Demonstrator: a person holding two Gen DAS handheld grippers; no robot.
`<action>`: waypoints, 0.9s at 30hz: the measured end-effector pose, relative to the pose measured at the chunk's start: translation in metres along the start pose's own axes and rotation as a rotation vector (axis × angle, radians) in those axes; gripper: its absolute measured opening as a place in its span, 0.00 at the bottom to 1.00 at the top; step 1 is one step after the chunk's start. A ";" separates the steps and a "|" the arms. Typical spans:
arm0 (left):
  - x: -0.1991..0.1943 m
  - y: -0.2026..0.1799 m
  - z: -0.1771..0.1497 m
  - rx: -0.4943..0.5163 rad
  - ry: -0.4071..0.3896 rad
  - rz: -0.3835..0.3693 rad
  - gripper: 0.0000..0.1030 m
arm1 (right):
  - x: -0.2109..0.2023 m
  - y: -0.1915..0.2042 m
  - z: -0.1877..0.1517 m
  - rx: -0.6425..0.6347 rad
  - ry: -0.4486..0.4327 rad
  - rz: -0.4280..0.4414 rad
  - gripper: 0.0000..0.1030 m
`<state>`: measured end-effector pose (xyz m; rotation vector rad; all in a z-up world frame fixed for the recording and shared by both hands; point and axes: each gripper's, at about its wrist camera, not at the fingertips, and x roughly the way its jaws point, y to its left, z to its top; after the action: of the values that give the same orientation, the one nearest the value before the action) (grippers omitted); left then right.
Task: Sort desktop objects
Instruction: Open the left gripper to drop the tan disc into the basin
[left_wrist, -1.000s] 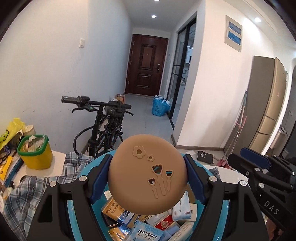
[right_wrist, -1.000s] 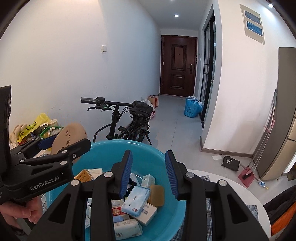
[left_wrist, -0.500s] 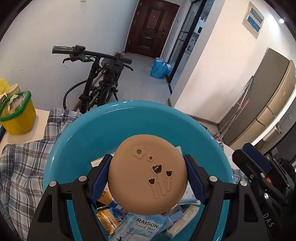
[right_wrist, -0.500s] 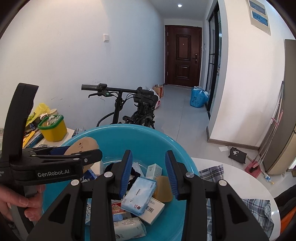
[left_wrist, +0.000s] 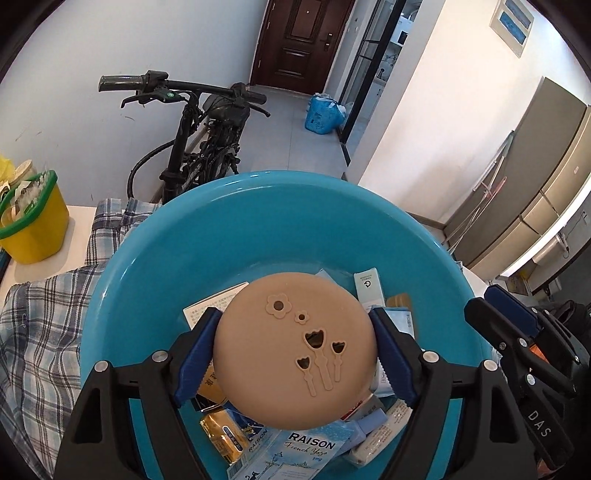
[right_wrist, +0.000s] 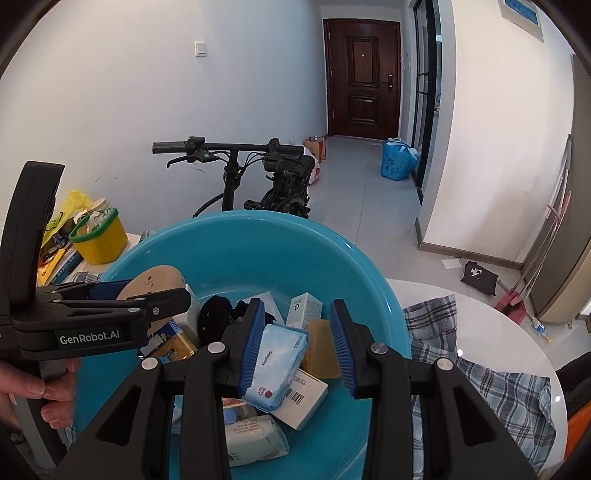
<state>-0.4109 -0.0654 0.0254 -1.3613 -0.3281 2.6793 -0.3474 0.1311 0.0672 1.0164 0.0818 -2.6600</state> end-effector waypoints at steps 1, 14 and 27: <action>-0.001 -0.002 0.000 0.007 -0.006 -0.006 0.81 | 0.000 0.001 0.001 -0.002 -0.003 0.000 0.34; -0.017 -0.014 0.002 0.063 -0.080 0.009 0.82 | -0.001 -0.005 0.004 0.018 -0.011 -0.009 0.38; -0.029 -0.012 0.005 0.070 -0.126 0.025 0.83 | -0.001 -0.006 0.004 0.020 -0.008 -0.009 0.42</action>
<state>-0.3976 -0.0604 0.0543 -1.1886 -0.2282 2.7756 -0.3513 0.1360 0.0703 1.0139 0.0588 -2.6782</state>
